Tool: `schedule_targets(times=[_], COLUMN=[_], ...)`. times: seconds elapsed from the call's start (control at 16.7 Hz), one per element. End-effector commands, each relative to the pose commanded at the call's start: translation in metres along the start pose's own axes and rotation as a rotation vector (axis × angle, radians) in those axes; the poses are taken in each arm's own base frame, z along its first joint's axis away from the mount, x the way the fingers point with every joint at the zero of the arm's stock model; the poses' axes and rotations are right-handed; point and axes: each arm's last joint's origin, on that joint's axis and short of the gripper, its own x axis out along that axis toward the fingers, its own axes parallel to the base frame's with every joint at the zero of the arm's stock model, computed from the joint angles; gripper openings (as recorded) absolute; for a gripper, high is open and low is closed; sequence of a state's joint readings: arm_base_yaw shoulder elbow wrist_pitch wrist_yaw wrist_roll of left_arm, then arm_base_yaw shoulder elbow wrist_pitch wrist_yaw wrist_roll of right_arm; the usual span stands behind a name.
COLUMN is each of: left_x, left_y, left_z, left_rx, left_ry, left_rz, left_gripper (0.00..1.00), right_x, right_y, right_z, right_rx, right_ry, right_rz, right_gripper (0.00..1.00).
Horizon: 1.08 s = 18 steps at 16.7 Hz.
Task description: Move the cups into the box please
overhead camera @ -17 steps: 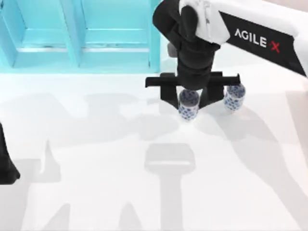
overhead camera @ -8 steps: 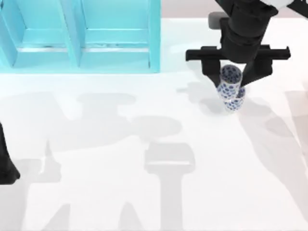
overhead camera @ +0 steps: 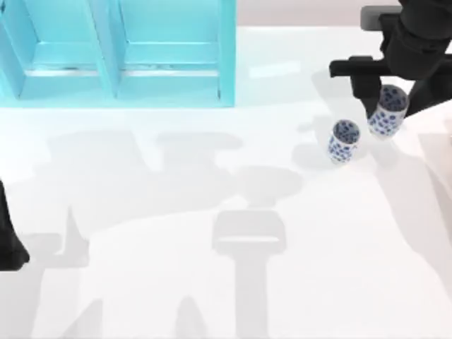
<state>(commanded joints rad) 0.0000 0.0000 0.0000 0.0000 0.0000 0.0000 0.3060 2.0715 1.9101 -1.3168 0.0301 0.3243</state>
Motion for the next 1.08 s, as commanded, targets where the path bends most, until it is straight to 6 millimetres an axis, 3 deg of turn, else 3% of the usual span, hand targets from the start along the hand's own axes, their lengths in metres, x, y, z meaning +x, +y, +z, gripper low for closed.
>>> schedule_targets(times=[0.18,0.3,0.42,0.6,0.72,0.84,0.96,1.08], left_x=[0.0,0.0,0.0,0.0,0.0,0.0,0.0,0.0], left_y=[0.0,0.0,0.0,0.0,0.0,0.0,0.0,0.0], left_z=[0.0,0.0,0.0,0.0,0.0,0.0,0.0,0.0], left_rx=[0.0,0.0,0.0,0.0,0.0,0.0,0.0,0.0], left_ry=[0.0,0.0,0.0,0.0,0.0,0.0,0.0,0.0], left_rz=[0.0,0.0,0.0,0.0,0.0,0.0,0.0,0.0], left_gripper=[1.0,1.0,1.0,1.0,1.0,1.0,1.0,1.0], right_x=[-0.013,-0.022,-0.031,-0.042,-0.046,-0.047,-0.047,-0.047], right_y=[-0.078,-0.131,-0.181,-0.238,-0.263,-0.276,-0.28,-0.281], right_z=[-0.007,-0.025,-0.053,-0.105,-0.14,-0.168,-0.184,-0.187], right_rx=[0.007,0.006,0.005,0.001,0.001,0.001,0.001,0.001], right_ry=[0.012,0.019,0.021,0.013,0.003,-0.004,-0.007,-0.007], right_rz=[0.002,0.007,0.012,0.017,0.015,0.014,0.015,0.016], right_gripper=[0.0,0.0,0.0,0.0,0.0,0.0,0.0,0.0])
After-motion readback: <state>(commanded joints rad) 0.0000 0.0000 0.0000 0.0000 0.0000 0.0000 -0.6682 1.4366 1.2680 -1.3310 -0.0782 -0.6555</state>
